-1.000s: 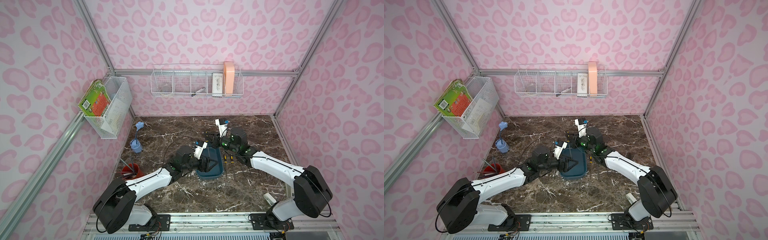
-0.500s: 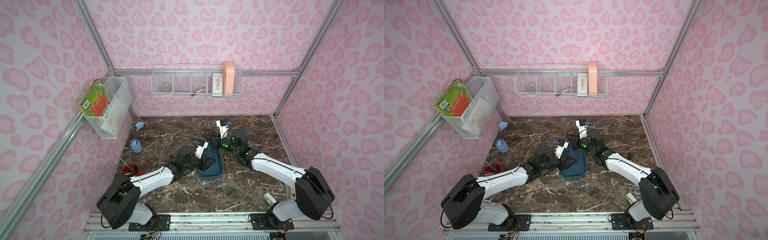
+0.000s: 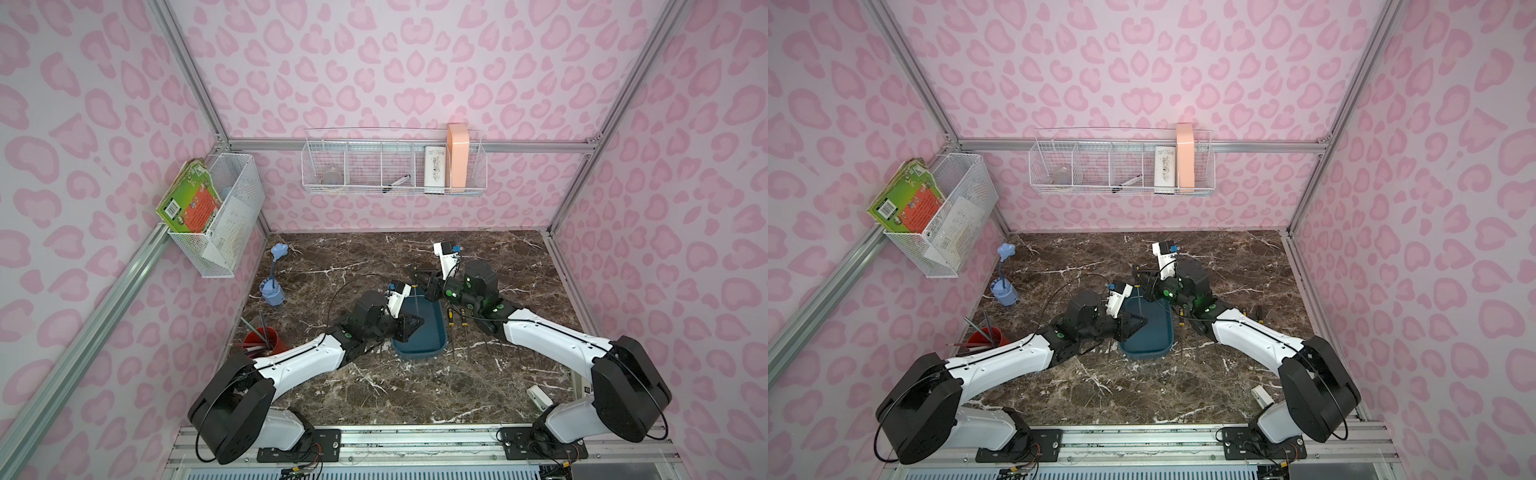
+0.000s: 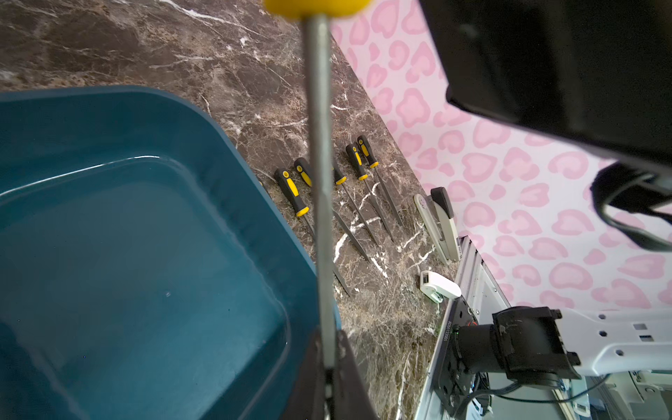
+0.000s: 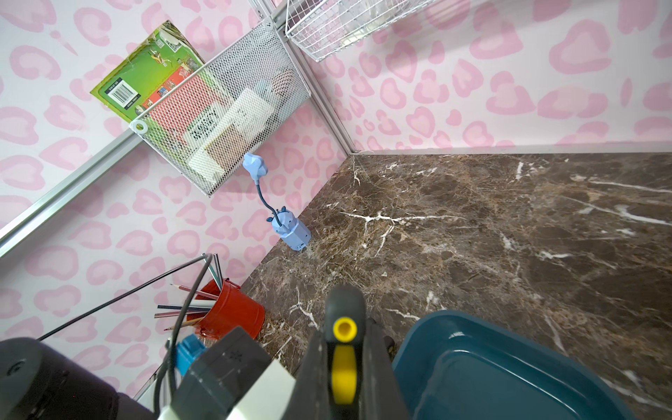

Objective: Take the file tool out of the storage box
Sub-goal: Place the file tool at the center of the board.

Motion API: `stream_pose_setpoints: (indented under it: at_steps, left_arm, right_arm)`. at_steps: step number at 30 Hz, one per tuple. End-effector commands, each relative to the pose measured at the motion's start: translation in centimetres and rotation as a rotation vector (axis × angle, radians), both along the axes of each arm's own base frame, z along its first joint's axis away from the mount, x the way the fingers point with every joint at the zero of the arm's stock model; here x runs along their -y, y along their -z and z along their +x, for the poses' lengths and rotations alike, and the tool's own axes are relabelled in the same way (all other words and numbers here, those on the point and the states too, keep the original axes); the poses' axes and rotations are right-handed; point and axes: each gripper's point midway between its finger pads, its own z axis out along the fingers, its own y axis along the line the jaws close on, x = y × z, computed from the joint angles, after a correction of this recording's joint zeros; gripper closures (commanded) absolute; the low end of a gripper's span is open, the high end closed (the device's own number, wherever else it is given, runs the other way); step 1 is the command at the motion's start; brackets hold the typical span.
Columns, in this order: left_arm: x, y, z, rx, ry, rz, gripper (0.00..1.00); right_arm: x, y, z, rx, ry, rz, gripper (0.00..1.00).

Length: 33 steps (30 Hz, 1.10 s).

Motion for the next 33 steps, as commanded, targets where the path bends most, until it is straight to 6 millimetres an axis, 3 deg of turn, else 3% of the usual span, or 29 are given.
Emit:
stream_pose_setpoints:
  at_steps: [1,6,10,12,16,20,26,29,31,33]
  left_arm:
    - [0.3,-1.5,-0.3,0.077,0.044,-0.005,1.0]
    - [-1.7,-0.5,-0.3,0.036,-0.026,0.119,1.0]
    - [-8.7,3.1,0.3,-0.066,-0.241,0.537,1.0]
    - [-12.3,3.7,-0.1,-0.1,-0.336,0.702,1.0]
    - [-18.7,3.3,-2.3,-0.181,-0.464,0.994,1.0]
    - [-24.9,2.7,-4.3,-0.319,-0.588,1.318,1.0]
    - [-28.8,5.4,-4.2,-0.544,-0.645,1.449,1.0]
    - [-29.2,5.6,-3.9,-0.551,-0.669,1.396,1.0]
    - [-28.7,7.3,-3.4,-0.571,-0.619,1.331,1.0]
    - [-29.5,8.6,-3.5,-0.622,-0.59,1.387,1.0]
  right_arm:
    - [0.2,0.0,-0.3,0.004,-0.009,0.005,0.9]
    - [1.0,-0.7,-0.9,0.024,-0.024,0.027,0.63]
    - [2.4,-1.0,-1.3,0.041,-0.015,-0.009,0.58]
    - [3.2,-0.9,-1.6,0.037,-0.019,-0.036,0.58]
    - [4.8,-1.6,-2.3,0.059,-0.004,-0.019,0.58]
    - [4.7,-2.7,-3.7,0.055,-0.079,-0.001,0.58]
    - [5.4,-3.4,-4.8,0.064,-0.074,-0.009,0.58]
    - [5.9,-4.4,-5.1,0.09,-0.057,0.003,0.58]
    - [6.2,-4.5,-5.1,0.092,-0.046,-0.001,0.58]
    - [6.5,-4.5,-4.9,0.086,-0.03,-0.007,0.58]
